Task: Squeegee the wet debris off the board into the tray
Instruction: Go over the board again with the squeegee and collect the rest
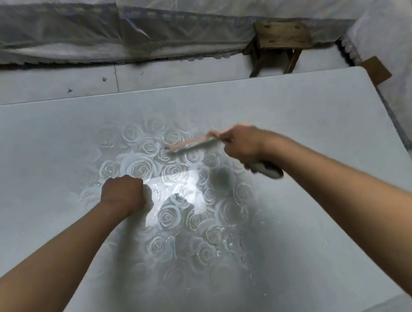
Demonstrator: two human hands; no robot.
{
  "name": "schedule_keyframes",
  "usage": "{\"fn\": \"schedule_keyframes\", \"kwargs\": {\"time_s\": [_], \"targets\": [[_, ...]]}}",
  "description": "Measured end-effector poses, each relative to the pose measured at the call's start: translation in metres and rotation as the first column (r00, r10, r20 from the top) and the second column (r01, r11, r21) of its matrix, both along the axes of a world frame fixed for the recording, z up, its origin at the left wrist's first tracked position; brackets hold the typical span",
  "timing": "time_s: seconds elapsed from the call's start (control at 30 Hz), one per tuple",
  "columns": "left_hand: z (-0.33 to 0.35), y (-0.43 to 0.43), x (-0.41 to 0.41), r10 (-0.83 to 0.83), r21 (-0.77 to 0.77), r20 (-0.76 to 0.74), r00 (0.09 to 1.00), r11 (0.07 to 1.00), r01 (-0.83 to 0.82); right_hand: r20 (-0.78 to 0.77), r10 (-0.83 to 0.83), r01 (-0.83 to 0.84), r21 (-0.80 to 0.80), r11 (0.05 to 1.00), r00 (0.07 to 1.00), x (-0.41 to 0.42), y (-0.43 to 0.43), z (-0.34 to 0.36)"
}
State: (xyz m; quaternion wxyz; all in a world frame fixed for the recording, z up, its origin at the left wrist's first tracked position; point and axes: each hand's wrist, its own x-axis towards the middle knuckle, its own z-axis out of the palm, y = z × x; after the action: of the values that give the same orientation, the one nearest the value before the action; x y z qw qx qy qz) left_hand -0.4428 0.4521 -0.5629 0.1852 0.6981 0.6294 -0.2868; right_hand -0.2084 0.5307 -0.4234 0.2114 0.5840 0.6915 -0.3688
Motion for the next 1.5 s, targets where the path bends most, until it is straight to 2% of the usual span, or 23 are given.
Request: {"fn": "schedule_keyframes", "kwargs": {"time_s": [0.13, 0.23, 0.3, 0.4, 0.53, 0.6, 0.7, 0.83, 0.93, 1.03, 1.1, 1.23, 1.33, 1.5], "targets": [[-0.013, 0.025, -0.024, 0.096, 0.212, 0.117, 0.988, 0.970, -0.119, -0.023, -0.035, 0.037, 0.088, 0.995, 0.999, -0.048, 0.063, -0.015], [-0.027, 0.049, -0.042, 0.136, 0.260, 0.107, 0.985, 0.952, -0.160, -0.089, -0.137, 0.144, 0.076, 0.987, 0.987, -0.074, 0.094, -0.031], [-0.037, 0.061, -0.050, 0.182, 0.205, 0.058, 0.982, 0.960, -0.190, -0.090, -0.147, 0.154, 0.079, 0.985, 0.985, -0.084, 0.100, -0.041], [-0.046, 0.071, -0.062, 0.238, 0.116, -0.022, 0.971, 0.965, -0.234, -0.061, -0.079, 0.083, 0.063, 0.995, 0.995, -0.078, 0.080, -0.045], [-0.046, 0.082, -0.088, 0.372, 0.100, -0.017, 0.928, 0.924, -0.369, 0.035, -0.025, 0.028, -0.094, 0.995, 0.999, -0.059, 0.061, -0.021], [-0.046, 0.087, -0.101, 0.431, 0.111, -0.011, 0.902, 0.897, -0.428, 0.022, 0.045, -0.045, -0.026, 0.999, 0.999, -0.071, 0.075, -0.007], [-0.051, 0.088, -0.120, 0.504, 0.074, -0.027, 0.863, 0.862, -0.501, -0.087, 0.190, -0.176, 0.147, 0.973, 0.978, -0.123, 0.107, -0.009], [-0.066, 0.077, -0.132, 0.540, -0.045, 0.001, 0.842, 0.841, -0.540, -0.100, 0.266, -0.249, 0.155, 0.956, 0.959, -0.177, 0.118, -0.041], [-0.067, 0.074, -0.133, 0.547, -0.097, 0.051, 0.835, 0.835, -0.541, -0.054, 0.287, -0.278, 0.125, 0.952, 0.957, -0.152, 0.108, -0.051], [-0.062, 0.075, -0.133, 0.542, -0.127, 0.063, 0.838, 0.838, -0.532, 0.010, 0.218, -0.218, 0.004, 0.976, 0.976, -0.117, 0.110, -0.039], [-0.060, 0.075, -0.132, 0.546, -0.153, 0.063, 0.836, 0.833, -0.532, 0.050, 0.320, -0.320, -0.004, 0.947, 0.946, -0.115, 0.113, -0.029], [-0.058, 0.076, -0.134, 0.564, -0.206, 0.063, 0.823, 0.814, -0.543, -0.010, 0.585, -0.576, 0.156, 0.802, 0.811, -0.173, 0.132, -0.036], [-0.061, 0.079, -0.138, 0.549, -0.219, 0.064, 0.833, 0.822, -0.525, 0.081, 0.682, -0.681, 0.218, 0.699, 0.727, -0.208, 0.159, -0.049], [-0.069, 0.076, -0.145, 0.528, -0.211, 0.139, 0.838, 0.842, -0.496, 0.134, 0.629, -0.640, 0.063, 0.766, 0.766, -0.169, 0.178, -0.051]]}}
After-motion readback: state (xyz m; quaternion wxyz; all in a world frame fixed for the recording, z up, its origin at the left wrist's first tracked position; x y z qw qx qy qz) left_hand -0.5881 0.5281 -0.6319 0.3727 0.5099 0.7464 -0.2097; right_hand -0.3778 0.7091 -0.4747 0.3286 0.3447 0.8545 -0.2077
